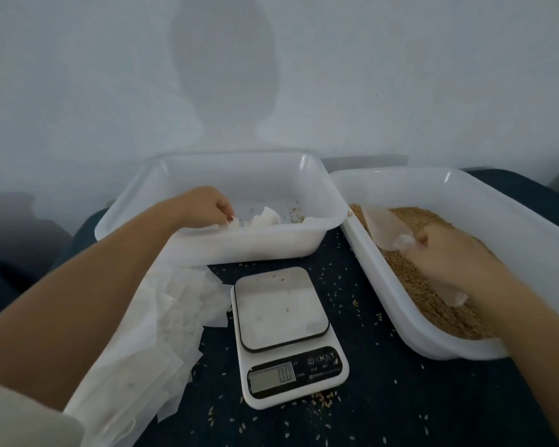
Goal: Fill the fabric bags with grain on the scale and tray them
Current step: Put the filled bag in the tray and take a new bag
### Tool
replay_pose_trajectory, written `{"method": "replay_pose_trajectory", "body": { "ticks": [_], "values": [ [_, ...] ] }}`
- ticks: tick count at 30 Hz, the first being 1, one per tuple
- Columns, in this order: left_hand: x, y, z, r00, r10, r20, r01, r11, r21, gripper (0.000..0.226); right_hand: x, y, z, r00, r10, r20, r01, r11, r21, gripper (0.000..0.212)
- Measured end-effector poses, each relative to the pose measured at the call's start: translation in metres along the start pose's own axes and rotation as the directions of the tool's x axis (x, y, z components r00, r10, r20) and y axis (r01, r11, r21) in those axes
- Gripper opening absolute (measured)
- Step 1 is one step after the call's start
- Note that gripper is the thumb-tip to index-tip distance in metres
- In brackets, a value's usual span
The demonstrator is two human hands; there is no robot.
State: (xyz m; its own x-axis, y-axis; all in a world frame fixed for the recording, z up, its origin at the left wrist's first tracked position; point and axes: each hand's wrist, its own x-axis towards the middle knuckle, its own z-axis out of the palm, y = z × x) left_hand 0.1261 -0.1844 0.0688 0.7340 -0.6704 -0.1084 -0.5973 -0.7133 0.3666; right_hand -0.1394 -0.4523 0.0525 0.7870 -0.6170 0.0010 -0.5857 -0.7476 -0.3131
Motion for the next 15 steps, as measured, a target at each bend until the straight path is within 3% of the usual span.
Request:
{"method": "replay_pose_trajectory", "body": {
  "ticks": [3,9,11,15],
  "values": [
    [-0.009,-0.002,-0.006,1.000,0.001,-0.013,-0.002,0.999,-0.045,0.019,0.002,-0.009,0.007,0.993,0.031,0.114,-0.025,0.998,-0.054,0.033],
    [-0.069,-0.006,-0.005,0.922,0.055,-0.382,-0.108,0.987,-0.119,0.019,-0.002,-0.016,0.015,0.969,0.034,0.244,0.012,0.983,-0.183,0.041],
    [-0.093,-0.009,0.000,0.921,0.074,-0.383,-0.113,0.990,-0.081,0.019,-0.005,-0.016,0.015,0.962,0.050,0.268,-0.003,0.985,-0.171,0.038],
    [-0.140,-0.025,0.021,0.971,0.052,-0.232,-0.017,0.989,0.149,0.037,-0.013,-0.018,0.011,0.938,0.076,0.340,0.000,0.976,-0.218,0.025]
  ]
}}
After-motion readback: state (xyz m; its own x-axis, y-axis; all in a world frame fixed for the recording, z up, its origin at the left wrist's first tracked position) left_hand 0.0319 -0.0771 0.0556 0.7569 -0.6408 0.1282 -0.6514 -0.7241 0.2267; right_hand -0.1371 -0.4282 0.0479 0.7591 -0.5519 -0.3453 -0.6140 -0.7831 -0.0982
